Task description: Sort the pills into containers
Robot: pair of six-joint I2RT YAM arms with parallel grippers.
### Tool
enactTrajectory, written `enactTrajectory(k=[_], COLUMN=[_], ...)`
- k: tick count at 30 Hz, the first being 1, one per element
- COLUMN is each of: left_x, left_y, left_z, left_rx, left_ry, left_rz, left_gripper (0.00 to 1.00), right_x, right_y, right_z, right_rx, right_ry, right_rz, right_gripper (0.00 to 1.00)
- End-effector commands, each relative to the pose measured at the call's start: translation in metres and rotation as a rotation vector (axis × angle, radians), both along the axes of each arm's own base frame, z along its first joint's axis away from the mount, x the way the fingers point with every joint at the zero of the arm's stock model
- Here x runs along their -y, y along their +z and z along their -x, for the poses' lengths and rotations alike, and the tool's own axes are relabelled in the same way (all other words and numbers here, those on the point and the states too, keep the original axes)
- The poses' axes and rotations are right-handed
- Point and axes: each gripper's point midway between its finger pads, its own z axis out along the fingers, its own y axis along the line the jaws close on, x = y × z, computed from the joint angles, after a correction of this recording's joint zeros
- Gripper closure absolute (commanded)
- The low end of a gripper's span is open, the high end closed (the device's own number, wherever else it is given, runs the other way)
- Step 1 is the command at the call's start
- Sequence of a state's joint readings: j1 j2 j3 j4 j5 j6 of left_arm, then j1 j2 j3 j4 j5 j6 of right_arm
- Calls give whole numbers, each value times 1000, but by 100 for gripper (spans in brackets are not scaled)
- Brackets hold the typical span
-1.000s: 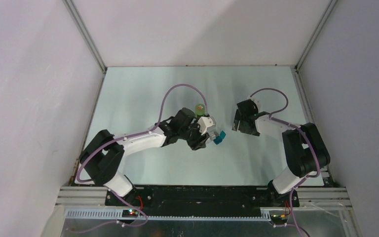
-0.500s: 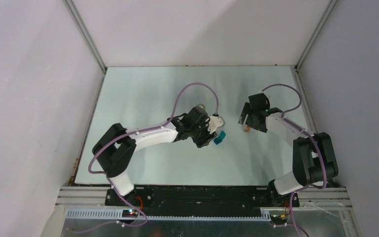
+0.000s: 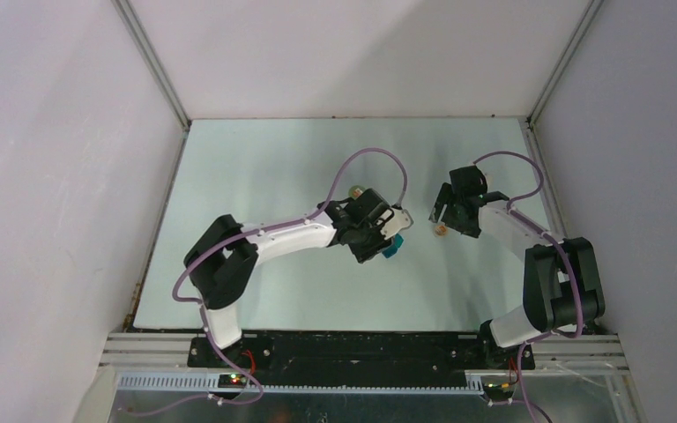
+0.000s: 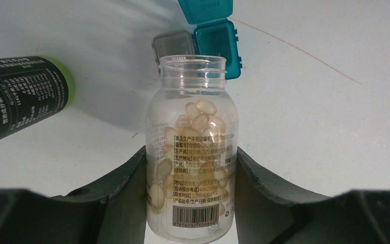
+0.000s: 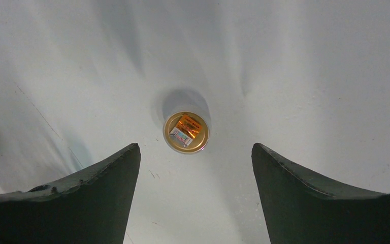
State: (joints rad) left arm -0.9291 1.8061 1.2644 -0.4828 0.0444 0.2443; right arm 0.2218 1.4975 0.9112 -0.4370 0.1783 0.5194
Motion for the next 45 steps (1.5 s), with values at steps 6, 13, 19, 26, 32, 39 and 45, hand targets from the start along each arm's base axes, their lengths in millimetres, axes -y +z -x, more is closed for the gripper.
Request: enactTrajectory(k=[6, 13, 19, 26, 32, 39, 45], left_x=[5, 5, 5, 5, 8, 8, 13], left_y=[8, 6, 4, 6, 9, 7, 6], left_z=[0, 0, -3, -1, 2, 4, 7], left_rx=[-13, -20, -29, -44, -82, -101, -108], left_ry=[-6, -7, -8, -19, -14, -4, -6], left_rz=[-76, -149, -186, -207, -234, -254, -259], left_gripper=[100, 100, 100, 100, 100, 100, 100], right_x=[3, 9, 13, 16, 16, 15, 16], right_y=[11, 4, -2, -6, -8, -10, -12], right_z=[-10, -6, -2, -2, -2, -1, 0], right_rx=[26, 2, -14, -22, -29, -38, -44], right_ry=[-15, -40, -57, -68, -72, -75, -81], right_rz=[-16, -23, -36, -49, -62, -81, -87], right_gripper=[17, 18, 18, 19, 19, 19, 20])
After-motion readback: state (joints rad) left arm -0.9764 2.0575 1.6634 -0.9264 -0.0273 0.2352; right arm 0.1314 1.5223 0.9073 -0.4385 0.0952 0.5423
